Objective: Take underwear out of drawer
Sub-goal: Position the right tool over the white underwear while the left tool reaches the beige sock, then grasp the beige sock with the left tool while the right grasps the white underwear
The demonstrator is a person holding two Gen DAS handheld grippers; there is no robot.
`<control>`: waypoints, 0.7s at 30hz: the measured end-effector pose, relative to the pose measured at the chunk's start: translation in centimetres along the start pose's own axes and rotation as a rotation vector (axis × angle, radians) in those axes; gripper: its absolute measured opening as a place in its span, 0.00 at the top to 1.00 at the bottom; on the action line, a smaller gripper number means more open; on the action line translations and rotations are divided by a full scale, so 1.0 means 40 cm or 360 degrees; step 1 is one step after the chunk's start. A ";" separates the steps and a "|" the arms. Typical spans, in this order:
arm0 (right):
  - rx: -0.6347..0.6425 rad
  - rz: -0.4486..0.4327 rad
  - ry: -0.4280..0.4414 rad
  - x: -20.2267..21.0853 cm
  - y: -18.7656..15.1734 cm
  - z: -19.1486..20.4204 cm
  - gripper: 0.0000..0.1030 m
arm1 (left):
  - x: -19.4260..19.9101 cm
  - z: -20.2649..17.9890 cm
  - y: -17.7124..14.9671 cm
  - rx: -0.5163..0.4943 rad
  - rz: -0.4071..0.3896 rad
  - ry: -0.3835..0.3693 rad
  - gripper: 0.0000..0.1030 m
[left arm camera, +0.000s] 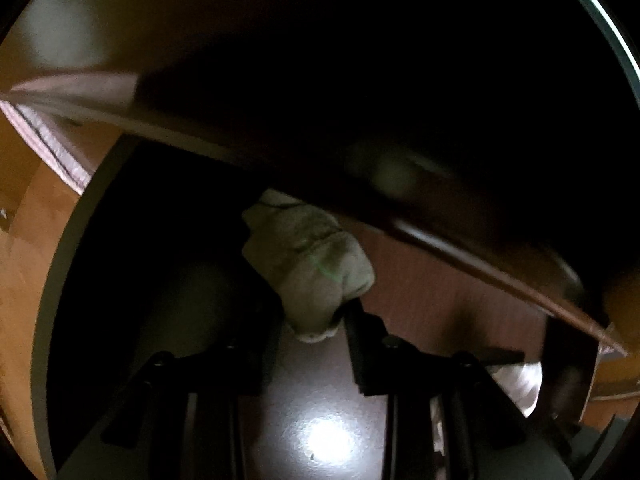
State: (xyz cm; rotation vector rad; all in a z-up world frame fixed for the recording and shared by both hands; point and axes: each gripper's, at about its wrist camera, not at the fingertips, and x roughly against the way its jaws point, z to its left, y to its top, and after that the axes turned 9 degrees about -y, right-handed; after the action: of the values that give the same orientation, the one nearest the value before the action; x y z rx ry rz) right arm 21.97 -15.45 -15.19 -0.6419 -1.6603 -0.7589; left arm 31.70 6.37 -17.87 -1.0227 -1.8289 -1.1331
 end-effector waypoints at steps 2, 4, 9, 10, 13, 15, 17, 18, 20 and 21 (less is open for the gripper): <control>0.0001 0.0003 -0.0006 -0.001 0.004 -0.002 0.56 | 0.000 -0.002 0.001 -0.0029 0.0037 -0.0006 0.73; 0.0004 0.0003 -0.0004 -0.030 0.001 -0.021 0.56 | 0.000 -0.006 -0.002 -0.0073 0.0092 -0.0018 0.73; -0.0015 0.0008 -0.0011 -0.045 0.000 -0.013 0.56 | -0.007 -0.020 -0.018 -0.0245 0.0231 -0.0013 0.73; -0.0016 0.0009 -0.0015 -0.044 0.001 -0.012 0.56 | -0.007 -0.022 -0.021 -0.0273 0.0238 -0.0004 0.73; -0.0032 0.0013 -0.0022 -0.038 0.005 -0.020 0.56 | -0.006 -0.034 -0.033 -0.0387 0.0264 0.0036 0.73; -0.0046 0.0017 -0.0029 -0.037 0.006 -0.027 0.56 | -0.006 -0.040 -0.047 -0.0464 0.0285 0.0048 0.73; -0.0058 0.0021 -0.0030 -0.037 0.008 -0.034 0.56 | 0.000 -0.051 -0.064 -0.0530 0.0310 0.0047 0.73; -0.0060 0.0022 -0.0031 -0.030 0.011 -0.038 0.56 | 0.005 -0.057 -0.073 -0.0554 0.0331 0.0034 0.73; -0.0068 0.0024 -0.0033 -0.024 0.015 -0.045 0.56 | 0.010 -0.059 -0.086 -0.0589 0.0366 -0.0001 0.73; -0.0072 0.0025 -0.0031 -0.021 0.017 -0.049 0.56 | 0.013 -0.061 -0.092 -0.0610 0.0373 -0.0007 0.73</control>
State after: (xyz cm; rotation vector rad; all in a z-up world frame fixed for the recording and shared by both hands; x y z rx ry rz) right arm 23.88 -16.52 -15.62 -0.6956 -1.6582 -0.7826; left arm 28.61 3.15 -17.81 -1.4162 -1.4756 -1.3627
